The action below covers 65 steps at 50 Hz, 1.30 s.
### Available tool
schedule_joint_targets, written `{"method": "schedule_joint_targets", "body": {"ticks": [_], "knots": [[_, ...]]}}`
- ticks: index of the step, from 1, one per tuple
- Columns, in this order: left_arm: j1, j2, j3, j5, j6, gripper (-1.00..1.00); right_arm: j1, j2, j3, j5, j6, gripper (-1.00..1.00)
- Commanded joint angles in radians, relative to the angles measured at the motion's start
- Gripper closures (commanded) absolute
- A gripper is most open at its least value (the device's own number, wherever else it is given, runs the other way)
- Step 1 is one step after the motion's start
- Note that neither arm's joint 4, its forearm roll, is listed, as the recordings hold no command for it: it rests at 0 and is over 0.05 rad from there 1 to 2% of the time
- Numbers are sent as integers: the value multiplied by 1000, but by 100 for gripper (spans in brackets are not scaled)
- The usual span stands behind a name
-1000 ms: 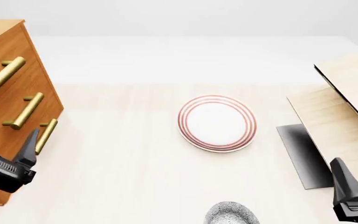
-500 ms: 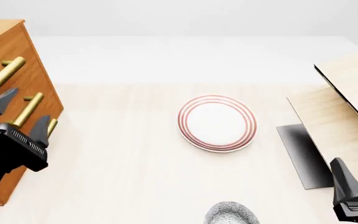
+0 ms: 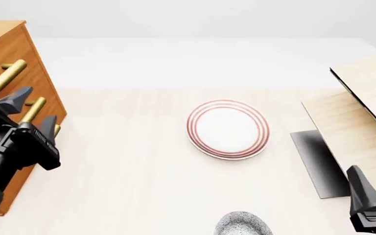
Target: Open the top drawer of the cabinet and put the bowl in it.
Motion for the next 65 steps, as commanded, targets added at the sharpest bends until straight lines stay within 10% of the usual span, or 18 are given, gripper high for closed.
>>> {"method": "schedule_joint_targets", "body": {"ticks": [1,65], "knots": [[34,59,24,-97,100,-100,-1,-2,1,1,0,-100],[126,-52,-56,50,169,-100,0,-1,1,1,0,-100]]}}
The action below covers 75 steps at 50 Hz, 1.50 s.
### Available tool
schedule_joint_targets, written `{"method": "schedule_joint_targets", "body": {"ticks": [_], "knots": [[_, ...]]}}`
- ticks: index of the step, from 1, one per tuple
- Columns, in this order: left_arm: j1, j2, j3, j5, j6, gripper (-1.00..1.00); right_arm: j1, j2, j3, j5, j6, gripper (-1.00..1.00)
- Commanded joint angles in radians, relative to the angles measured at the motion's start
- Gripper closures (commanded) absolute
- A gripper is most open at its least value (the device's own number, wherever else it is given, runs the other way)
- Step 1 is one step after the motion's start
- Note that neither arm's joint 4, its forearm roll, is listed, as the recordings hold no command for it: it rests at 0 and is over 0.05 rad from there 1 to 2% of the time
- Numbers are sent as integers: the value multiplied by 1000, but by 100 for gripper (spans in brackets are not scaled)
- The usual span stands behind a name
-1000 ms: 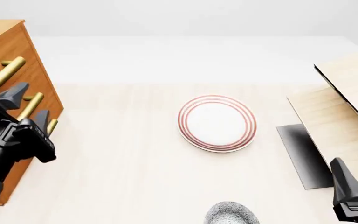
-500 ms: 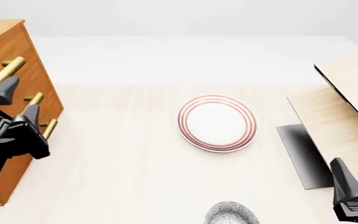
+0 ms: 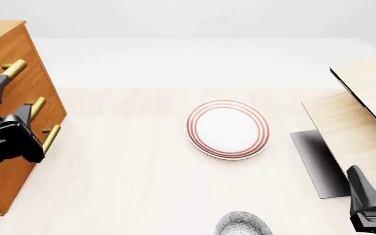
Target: Open the top drawer of the cabinet and put the bowl in it.
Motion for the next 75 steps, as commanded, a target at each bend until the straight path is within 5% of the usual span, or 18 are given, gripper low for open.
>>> {"method": "schedule_joint_targets", "body": {"ticks": [1,75], "knots": [[18,-13,-16,31,2,-100,-1,-1,1,0,1,-100],[168,190,-41,-96,-10,-100,-1,-2,1,1,0,-100]]}}
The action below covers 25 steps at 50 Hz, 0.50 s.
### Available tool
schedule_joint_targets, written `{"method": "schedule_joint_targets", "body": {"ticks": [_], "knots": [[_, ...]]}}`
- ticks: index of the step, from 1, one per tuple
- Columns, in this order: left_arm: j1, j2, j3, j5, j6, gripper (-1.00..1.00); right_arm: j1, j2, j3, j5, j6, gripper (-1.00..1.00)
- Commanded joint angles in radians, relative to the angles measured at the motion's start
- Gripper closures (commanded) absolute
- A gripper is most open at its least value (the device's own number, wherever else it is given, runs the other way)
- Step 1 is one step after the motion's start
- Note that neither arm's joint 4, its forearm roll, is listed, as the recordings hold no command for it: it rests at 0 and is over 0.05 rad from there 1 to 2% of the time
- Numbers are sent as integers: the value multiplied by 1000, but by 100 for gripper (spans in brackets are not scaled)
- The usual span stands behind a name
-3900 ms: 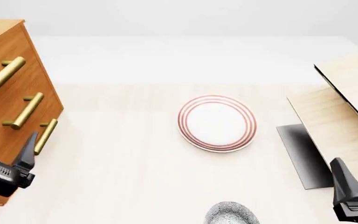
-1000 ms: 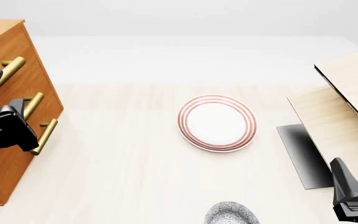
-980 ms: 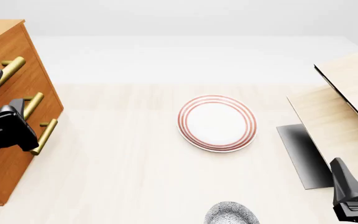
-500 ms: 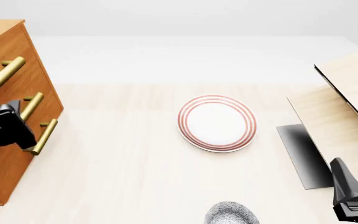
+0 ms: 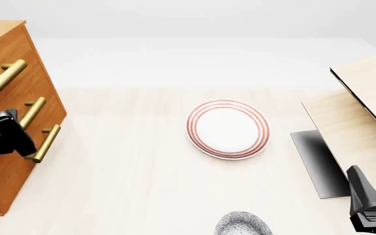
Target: Open the top drawer of the cabinet and put the bowl in it.
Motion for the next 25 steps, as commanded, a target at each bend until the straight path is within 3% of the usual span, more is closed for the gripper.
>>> {"method": "schedule_joint_targets", "body": {"ticks": [1,25], "knots": [[27,29,-9,-16,-3,-100,-1,-1,1,1,1,-100],[71,72,-31,-37,-2,-100,-1,-1,1,1,0,-100]]}}
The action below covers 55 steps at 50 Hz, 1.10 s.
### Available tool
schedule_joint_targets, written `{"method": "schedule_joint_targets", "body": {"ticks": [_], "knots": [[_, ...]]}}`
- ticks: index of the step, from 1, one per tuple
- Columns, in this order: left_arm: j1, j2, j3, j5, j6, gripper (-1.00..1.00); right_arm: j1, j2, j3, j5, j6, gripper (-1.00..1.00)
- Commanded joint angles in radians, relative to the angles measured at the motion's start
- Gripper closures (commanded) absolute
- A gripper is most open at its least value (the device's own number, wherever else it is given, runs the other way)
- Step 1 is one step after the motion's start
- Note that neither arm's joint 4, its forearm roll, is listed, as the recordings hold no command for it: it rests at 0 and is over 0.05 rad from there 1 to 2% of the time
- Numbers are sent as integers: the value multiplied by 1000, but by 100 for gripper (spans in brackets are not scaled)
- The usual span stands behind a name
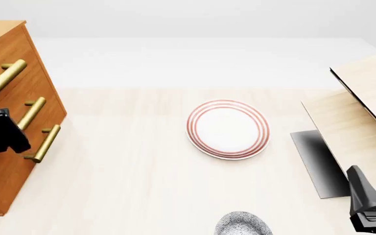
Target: Open the top drawer of the cabinet and put the bowl in it.
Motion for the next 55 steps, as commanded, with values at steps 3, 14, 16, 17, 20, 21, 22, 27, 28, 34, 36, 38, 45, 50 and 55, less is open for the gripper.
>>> {"method": "schedule_joint_targets", "body": {"ticks": [3,14,16,17,20,21,22,27,28,34,36,38,45,50,55], "knots": [[15,16,-9,-19,-5,100,-1,-1,1,1,0,-100],[-1,-3,-8,-12,16,100,-1,-2,1,1,0,-100],[-4,-2,-8,-12,26,100,-1,-1,1,1,1,-100],[-5,-5,-9,-12,28,100,-1,-2,1,1,0,-100],[-12,-29,-9,7,28,100,-1,-2,1,1,0,-100],[-15,-28,-7,5,32,100,-1,-1,1,1,0,-100],[-15,-28,-7,5,32,100,-1,-1,1,1,0,-100],[-38,-26,-2,5,41,100,-1,-1,1,0,1,-100],[-38,-26,-2,5,41,100,-1,-1,1,0,1,-100],[-71,-32,-14,19,59,100,-1,-1,1,1,1,-100],[-79,-43,-18,30,63,100,-1,-1,1,1,0,-100],[-87,-59,-22,45,62,100,-1,-1,1,1,0,-100],[-113,-92,-32,74,66,100,-1,-1,1,1,0,-100],[-141,-99,-33,75,67,100,-1,-2,1,1,0,-100],[-159,-94,-36,74,68,100,-1,-1,1,1,0,-100]]}}
